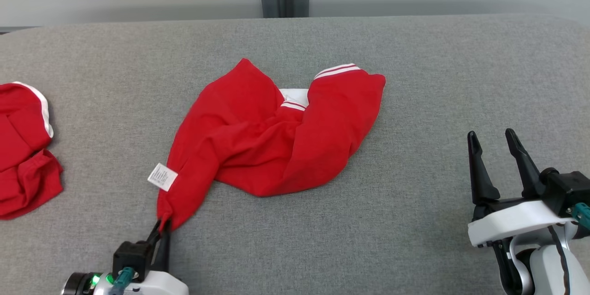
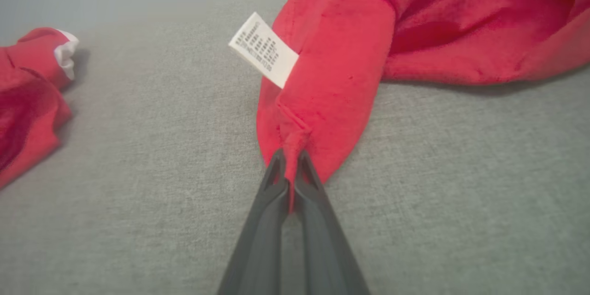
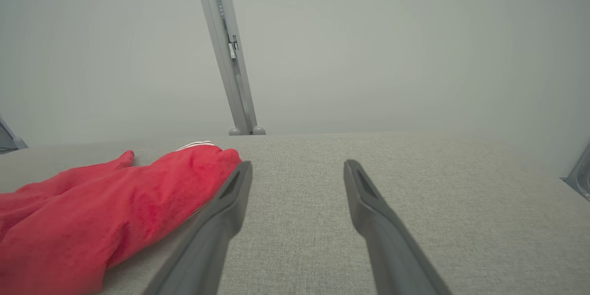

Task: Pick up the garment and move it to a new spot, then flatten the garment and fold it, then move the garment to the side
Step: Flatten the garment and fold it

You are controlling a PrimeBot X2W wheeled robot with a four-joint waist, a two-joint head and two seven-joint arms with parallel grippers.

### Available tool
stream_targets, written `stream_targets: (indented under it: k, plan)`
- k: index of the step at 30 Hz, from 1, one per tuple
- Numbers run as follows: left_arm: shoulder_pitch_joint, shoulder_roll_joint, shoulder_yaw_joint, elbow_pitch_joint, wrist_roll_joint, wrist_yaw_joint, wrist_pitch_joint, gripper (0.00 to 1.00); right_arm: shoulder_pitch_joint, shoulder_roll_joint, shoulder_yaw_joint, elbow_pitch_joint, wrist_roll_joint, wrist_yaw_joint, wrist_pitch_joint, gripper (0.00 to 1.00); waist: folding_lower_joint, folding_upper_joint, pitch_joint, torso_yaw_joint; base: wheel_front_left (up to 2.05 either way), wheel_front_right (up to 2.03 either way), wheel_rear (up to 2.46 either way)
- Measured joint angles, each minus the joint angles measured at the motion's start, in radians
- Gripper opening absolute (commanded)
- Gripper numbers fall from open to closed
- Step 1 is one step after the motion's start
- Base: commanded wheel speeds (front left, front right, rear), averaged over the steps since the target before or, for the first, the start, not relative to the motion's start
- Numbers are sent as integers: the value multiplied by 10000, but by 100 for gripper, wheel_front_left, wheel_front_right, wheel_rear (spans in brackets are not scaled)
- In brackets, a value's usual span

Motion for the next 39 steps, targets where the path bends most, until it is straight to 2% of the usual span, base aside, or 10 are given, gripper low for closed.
stream_targets:
  k: [2,3,4,10,16,20,26,33,39]
  plan:
    - [17,-40,128,299,-157,-88,-2,0,87,2,-12,0,6,0,2,100,0,0,-52,11,0,0,0]
    - [19,-69,171,437,-222,-107,-2,35,149,2,-12,12,8,0,17,100,0,0,-73,9,0,0,0]
    - [18,-92,190,554,-280,-205,-4,100,176,6,-25,27,25,0,31,100,0,0,-96,0,0,0,0]
    - [24,-21,562,867,-537,-59,4,100,260,2,-190,-4,67,0,31,100,0,0,-254,-70,0,0,0]
    - [266,316,1175,851,-757,499,15,100,397,2,-397,-36,67,0,36,100,0,0,-487,-86,0,0,0]
    - [368,527,1751,-2,-861,897,2,100,491,0,-522,-138,65,0,38,100,1,0,-598,-40,0,0,0]
    - [398,608,2057,-2554,-851,1076,-2,100,482,2,-583,-297,-27,0,96,100,1,0,-762,10,0,0,0]
    - [-253,660,1496,-3730,-669,790,502,100,476,2,-349,-407,-121,0,182,100,0,0,-915,-135,0,0,0]
    - [-297,552,1076,-3770,-729,623,1051,100,612,0,-67,-424,-46,0,236,100,0,0,-1055,-368,0,0,0]
